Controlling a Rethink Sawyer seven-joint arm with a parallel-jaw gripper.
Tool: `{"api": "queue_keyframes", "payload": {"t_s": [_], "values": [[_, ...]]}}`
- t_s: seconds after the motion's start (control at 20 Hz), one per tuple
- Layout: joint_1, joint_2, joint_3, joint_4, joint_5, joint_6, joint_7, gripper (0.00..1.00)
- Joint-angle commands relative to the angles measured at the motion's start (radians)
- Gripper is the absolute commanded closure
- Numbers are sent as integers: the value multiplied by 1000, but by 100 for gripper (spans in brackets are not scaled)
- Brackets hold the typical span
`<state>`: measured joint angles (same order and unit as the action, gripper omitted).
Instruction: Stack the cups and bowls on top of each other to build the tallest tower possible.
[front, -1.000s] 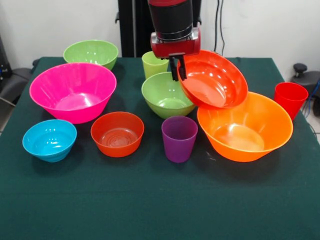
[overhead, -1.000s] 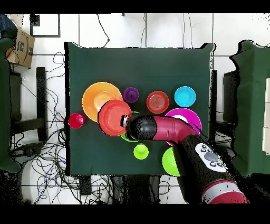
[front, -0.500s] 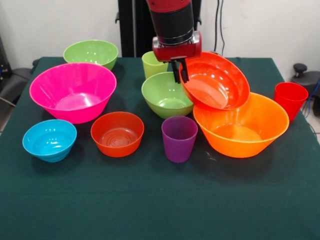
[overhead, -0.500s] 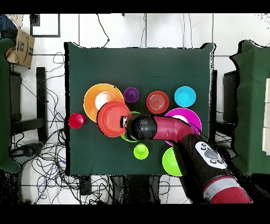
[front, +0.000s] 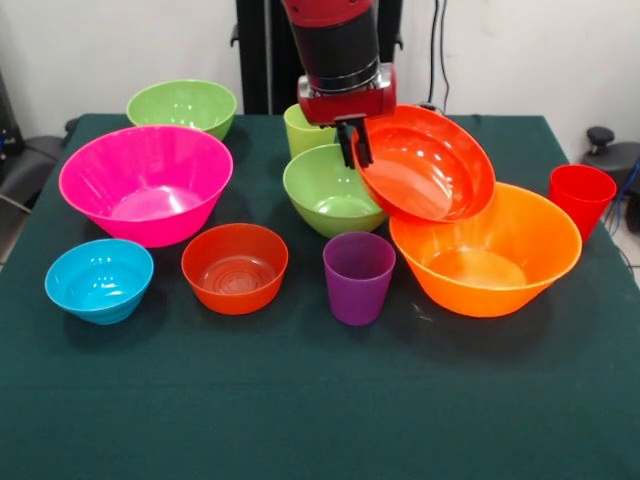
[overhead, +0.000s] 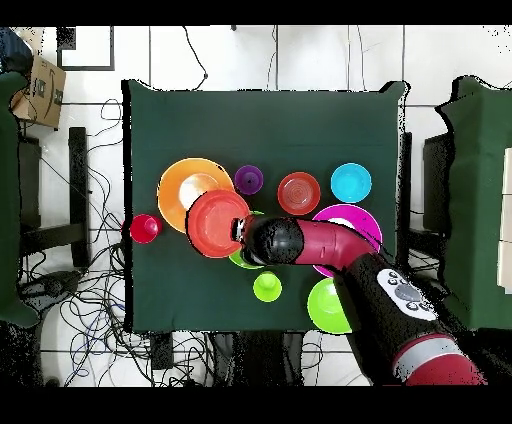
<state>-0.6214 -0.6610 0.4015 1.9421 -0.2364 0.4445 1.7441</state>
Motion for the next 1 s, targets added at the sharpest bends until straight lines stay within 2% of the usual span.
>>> {"api": "queue_keyframes", "payload": {"t_s": [0.05,0.5,1.0], "values": [[-9,-52,80,-52,-24,45,-33,100],[-17,-74,103,-45,5,64,-8,100],[-50,-36,113,-67,-22,41,-29,100]]}}
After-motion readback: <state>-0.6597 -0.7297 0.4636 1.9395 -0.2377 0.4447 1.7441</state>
